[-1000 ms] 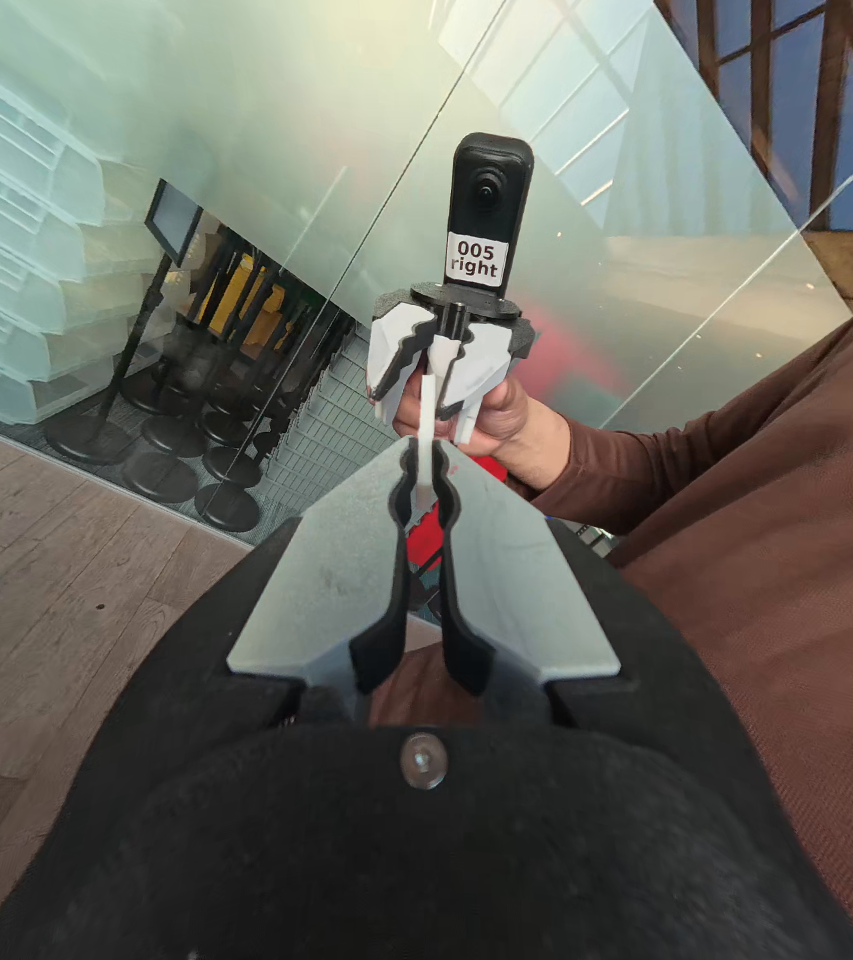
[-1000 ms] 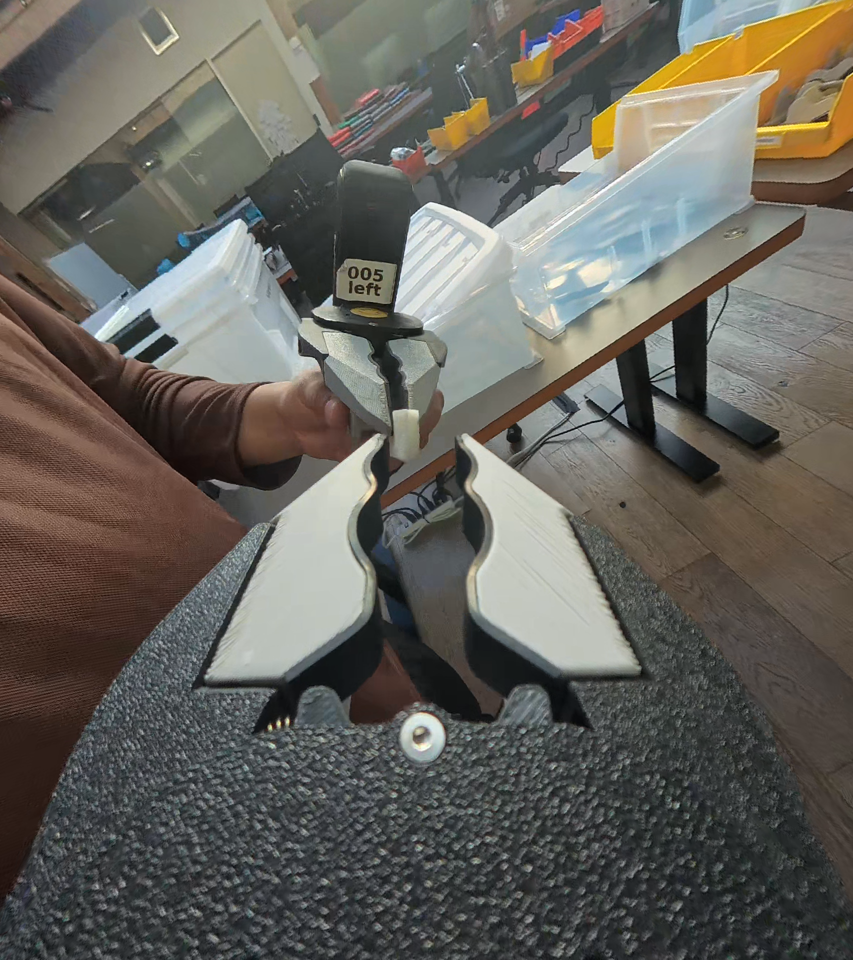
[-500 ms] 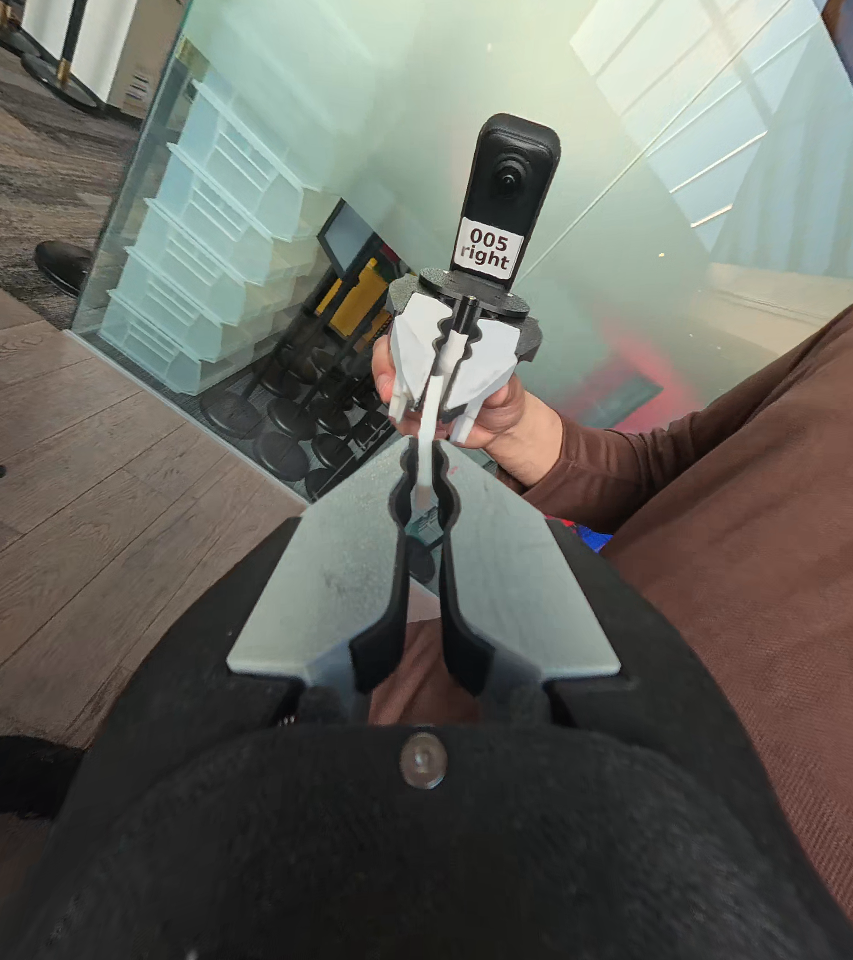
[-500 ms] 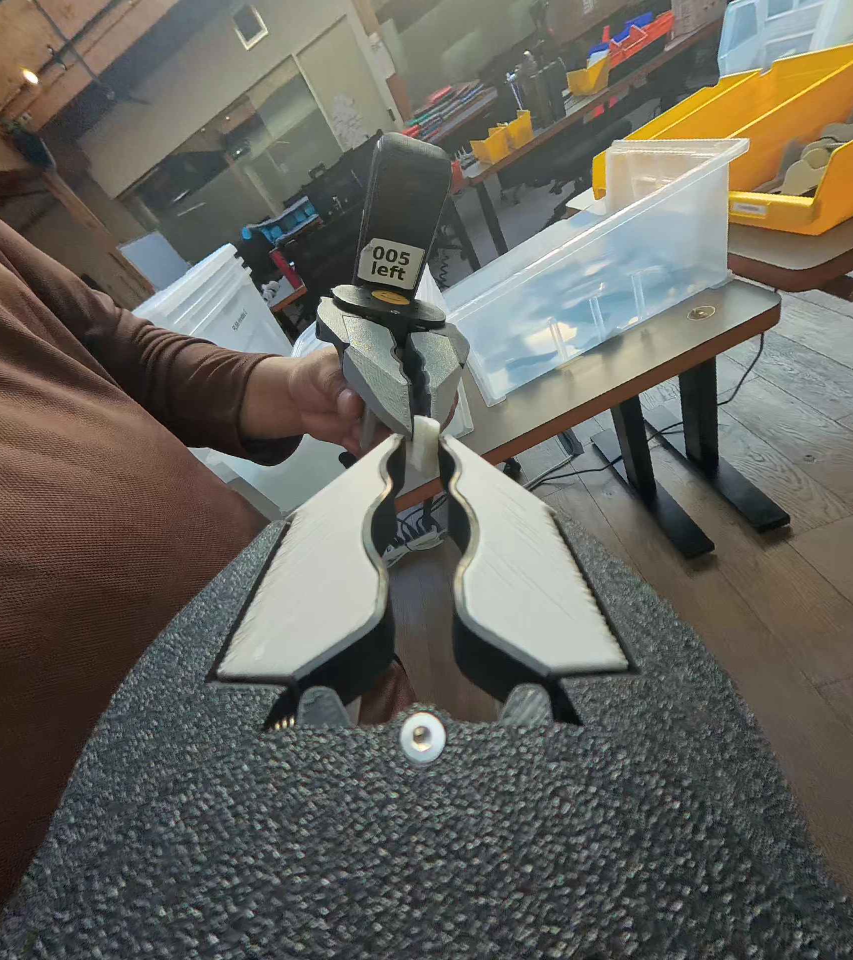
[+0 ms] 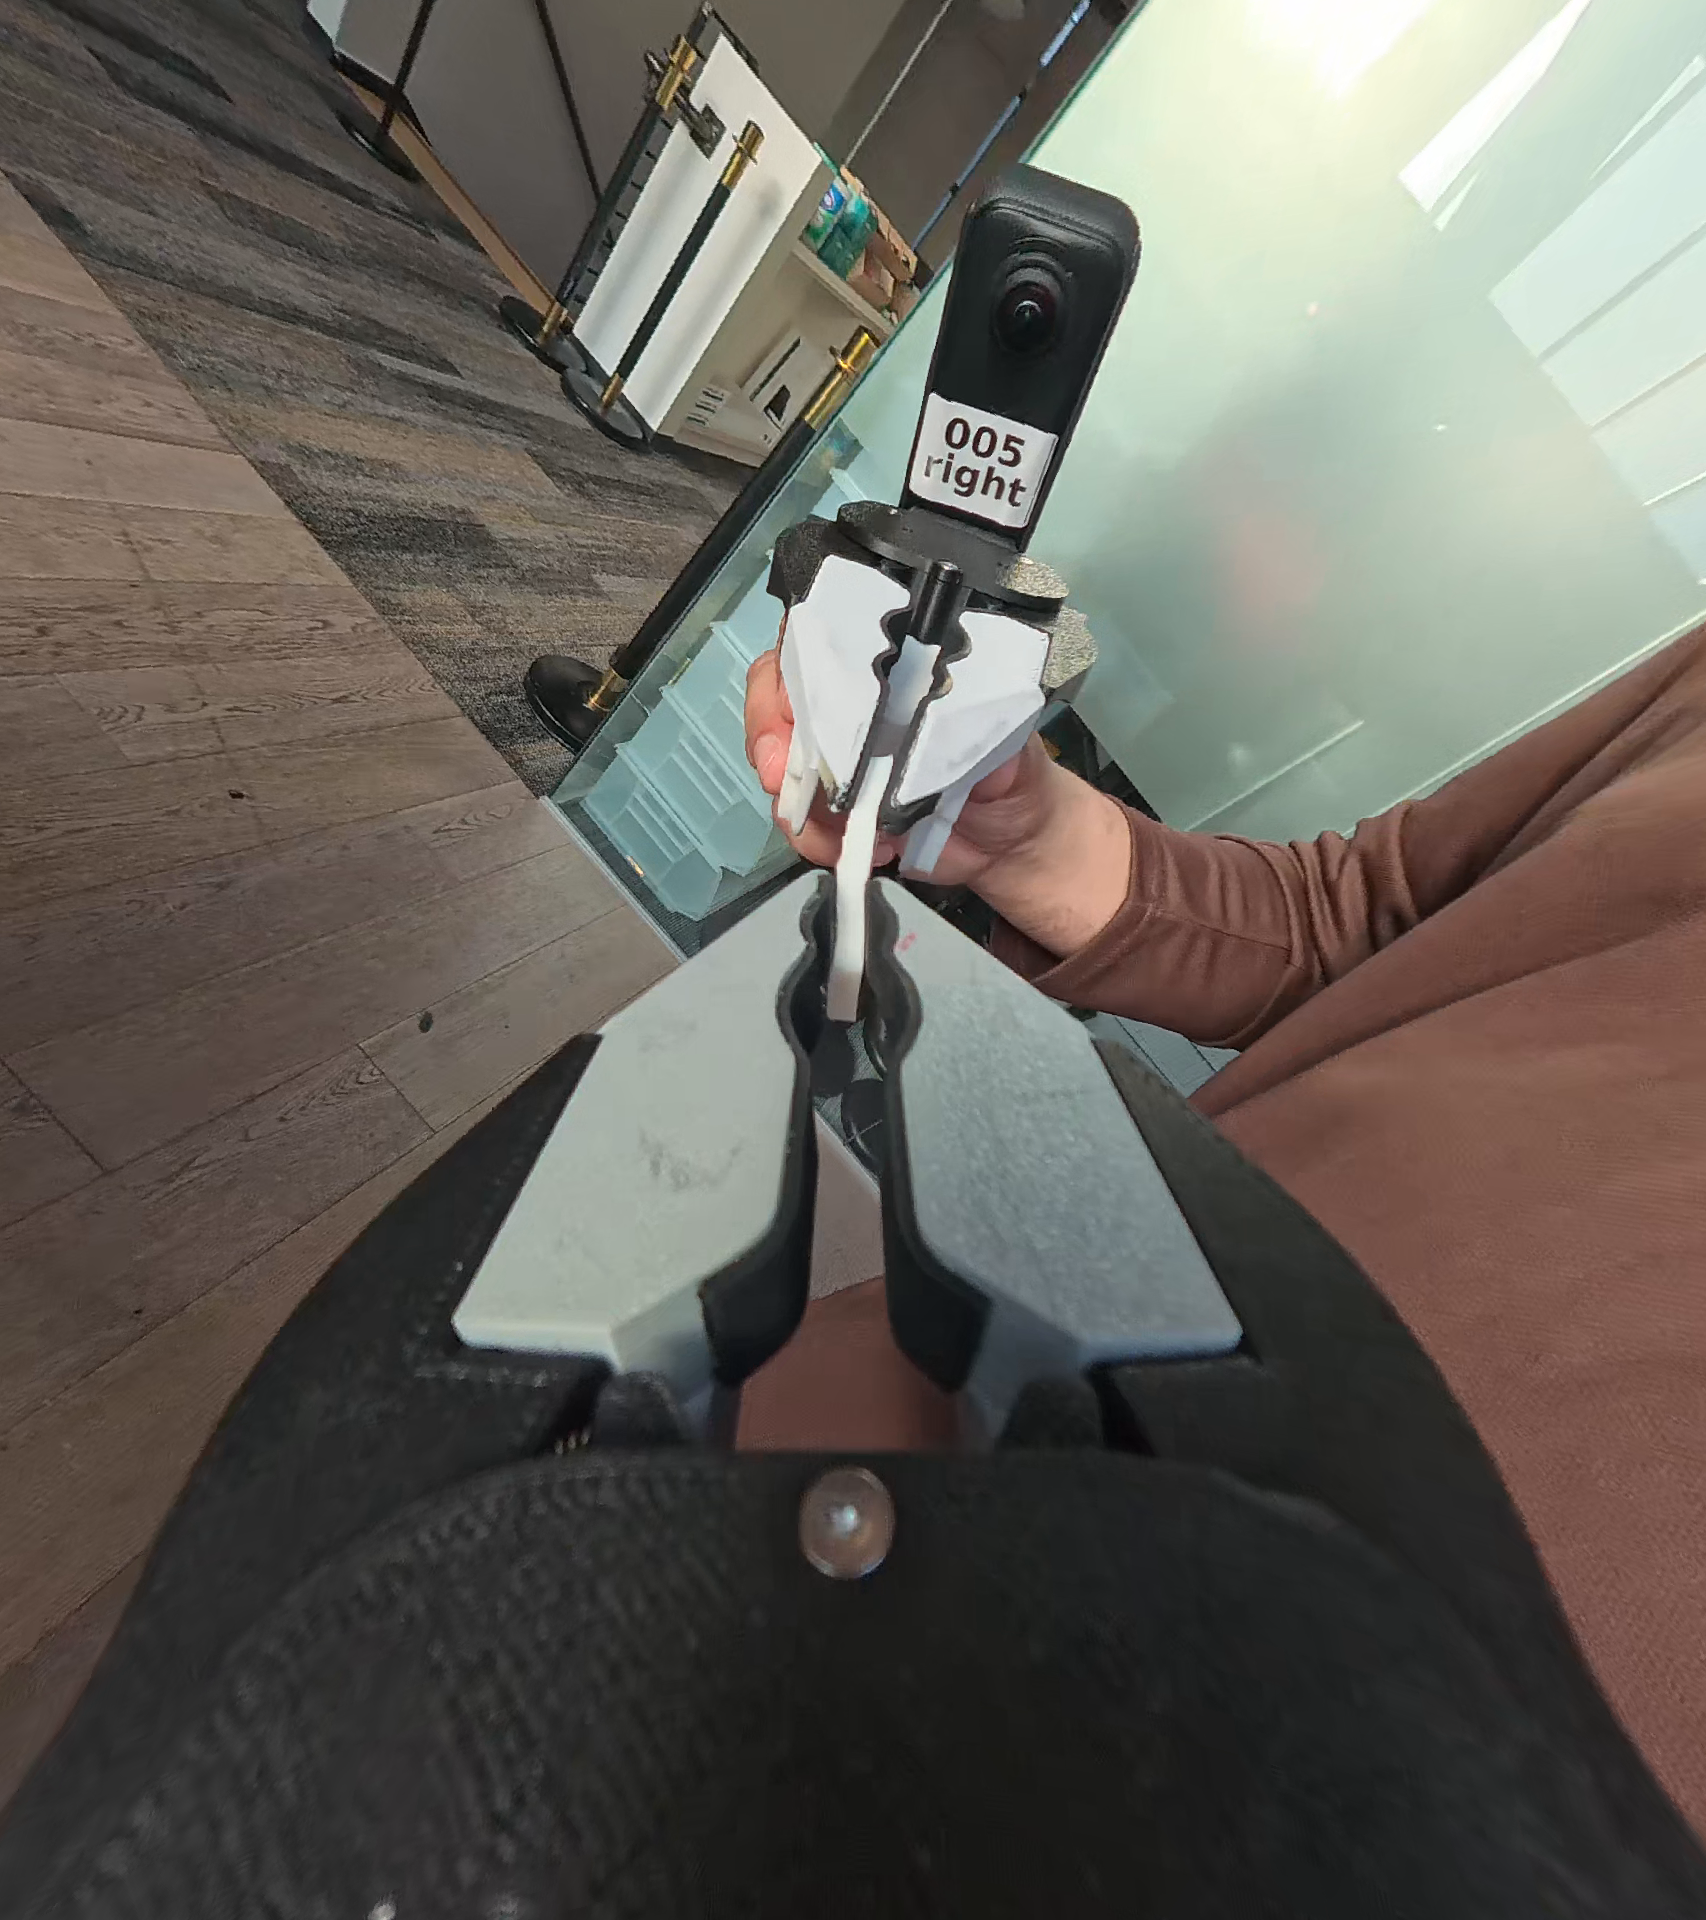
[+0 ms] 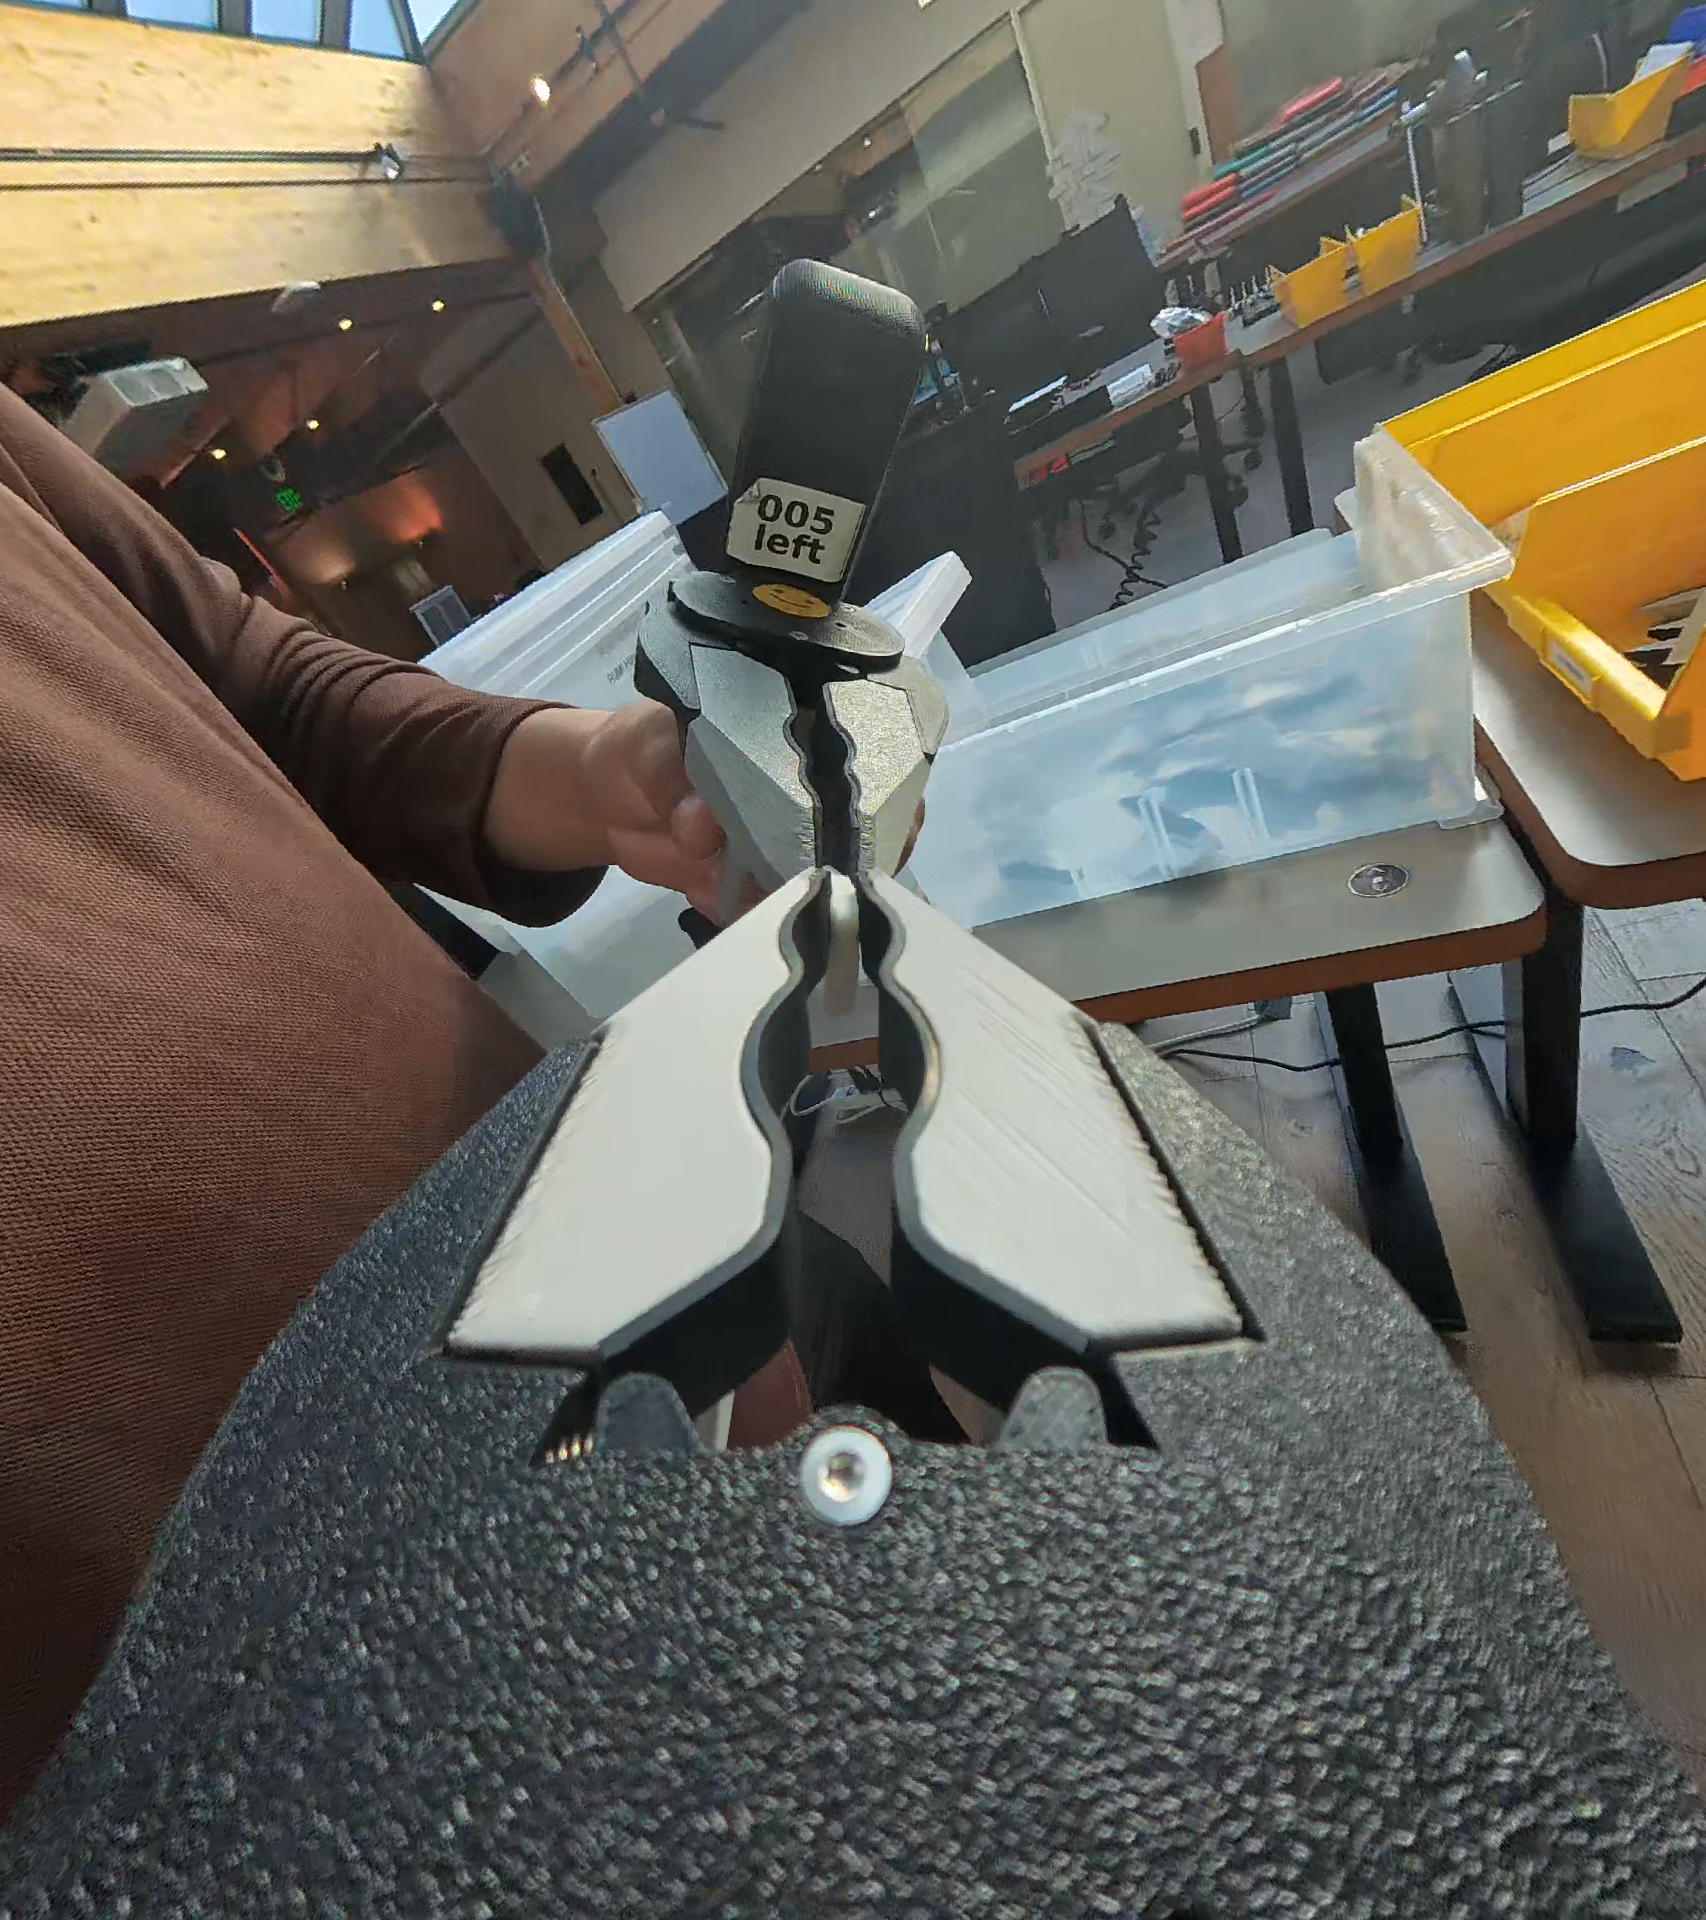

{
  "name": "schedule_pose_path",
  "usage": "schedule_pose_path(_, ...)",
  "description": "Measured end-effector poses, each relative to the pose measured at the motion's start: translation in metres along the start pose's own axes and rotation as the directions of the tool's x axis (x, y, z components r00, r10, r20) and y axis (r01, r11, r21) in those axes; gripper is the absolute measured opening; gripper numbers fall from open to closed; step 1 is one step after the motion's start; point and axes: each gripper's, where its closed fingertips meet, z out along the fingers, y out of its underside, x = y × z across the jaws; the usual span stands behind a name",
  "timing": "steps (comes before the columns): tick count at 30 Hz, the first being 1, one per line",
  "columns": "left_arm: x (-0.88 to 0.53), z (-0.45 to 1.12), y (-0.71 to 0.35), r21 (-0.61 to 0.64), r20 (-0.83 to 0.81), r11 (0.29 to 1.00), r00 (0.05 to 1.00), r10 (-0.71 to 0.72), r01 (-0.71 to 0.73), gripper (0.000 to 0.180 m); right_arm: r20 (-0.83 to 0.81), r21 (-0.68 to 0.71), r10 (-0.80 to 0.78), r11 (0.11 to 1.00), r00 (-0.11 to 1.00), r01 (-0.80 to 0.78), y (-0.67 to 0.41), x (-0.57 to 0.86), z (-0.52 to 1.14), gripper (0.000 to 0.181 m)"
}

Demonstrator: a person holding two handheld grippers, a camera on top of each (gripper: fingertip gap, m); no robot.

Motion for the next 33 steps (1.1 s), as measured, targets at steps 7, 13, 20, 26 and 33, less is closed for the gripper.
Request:
schedule_pose_path(7,-0.068,-0.040,-0.048,0.111,-0.023,0.994,1.000,-0.007,0.010,0.005,-0.029,-0.074,0.023,0.997,0.999,-0.025,-0.032,0.071,0.046,0.002)
schedule_pose_path(13,-0.119,-0.112,-0.105,0.213,-0.120,0.977,0.992,0.029,-0.003,0.005,-0.120,-0.128,-0.009,0.992,0.993,-0.007,-0.081,0.124,0.118,0.002)
schedule_pose_path(20,-0.174,-0.215,-0.166,0.340,0.043,0.934,0.994,0.100,-0.109,0.006,-0.064,-0.152,-0.081,0.986,0.995,0.070,-0.142,0.175,0.218,0.002)
schedule_pose_path(26,-0.232,-0.310,-0.182,0.506,0.245,0.855,0.969,-0.021,-0.109,0.005,0.134,-0.222,-0.081,0.969,0.988,0.110,-0.162,0.223,0.312,0.003)
schedule_pose_path(33,-0.282,-0.389,-0.176,0.570,0.516,0.813,0.822,-0.241,-0.120,0.006,0.387,-0.217,-0.022,0.969,0.922,0.114,-0.181,0.289,0.401,0.002)
